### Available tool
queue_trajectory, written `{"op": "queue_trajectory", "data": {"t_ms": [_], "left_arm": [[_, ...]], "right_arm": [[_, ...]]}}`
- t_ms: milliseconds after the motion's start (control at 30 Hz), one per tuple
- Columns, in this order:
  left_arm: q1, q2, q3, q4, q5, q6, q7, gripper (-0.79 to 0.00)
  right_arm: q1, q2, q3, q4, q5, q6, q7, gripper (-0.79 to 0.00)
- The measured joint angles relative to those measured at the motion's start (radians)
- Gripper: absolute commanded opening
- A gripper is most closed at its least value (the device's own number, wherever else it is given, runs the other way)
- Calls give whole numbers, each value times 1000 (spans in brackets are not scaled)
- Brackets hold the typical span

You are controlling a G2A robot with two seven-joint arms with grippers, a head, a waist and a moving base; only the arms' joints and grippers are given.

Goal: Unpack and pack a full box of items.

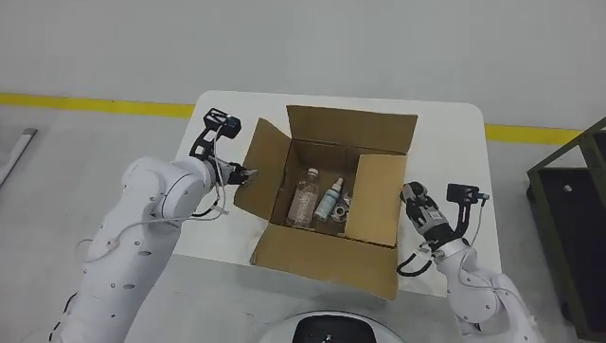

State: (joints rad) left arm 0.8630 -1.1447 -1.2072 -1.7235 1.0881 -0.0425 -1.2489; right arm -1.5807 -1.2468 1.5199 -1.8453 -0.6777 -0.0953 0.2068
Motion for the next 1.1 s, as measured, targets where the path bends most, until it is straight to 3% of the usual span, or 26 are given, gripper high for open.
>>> {"op": "queue_trajectory", "data": {"t_ms": [233, 700, 1100], "left_arm": [[17, 4, -10, 78, 29, -12, 19, 0], [24, 0, 12, 130, 41, -13, 49, 0], [-46, 0, -52, 25, -114, -50, 87, 0]], "right_arm": [[-6, 0, 5, 5, 0, 19, -9, -785], [7, -1, -4, 25, -8, 36, -11, -785], [-15, -4, 47, 23, -6, 93, -105, -785]]}}
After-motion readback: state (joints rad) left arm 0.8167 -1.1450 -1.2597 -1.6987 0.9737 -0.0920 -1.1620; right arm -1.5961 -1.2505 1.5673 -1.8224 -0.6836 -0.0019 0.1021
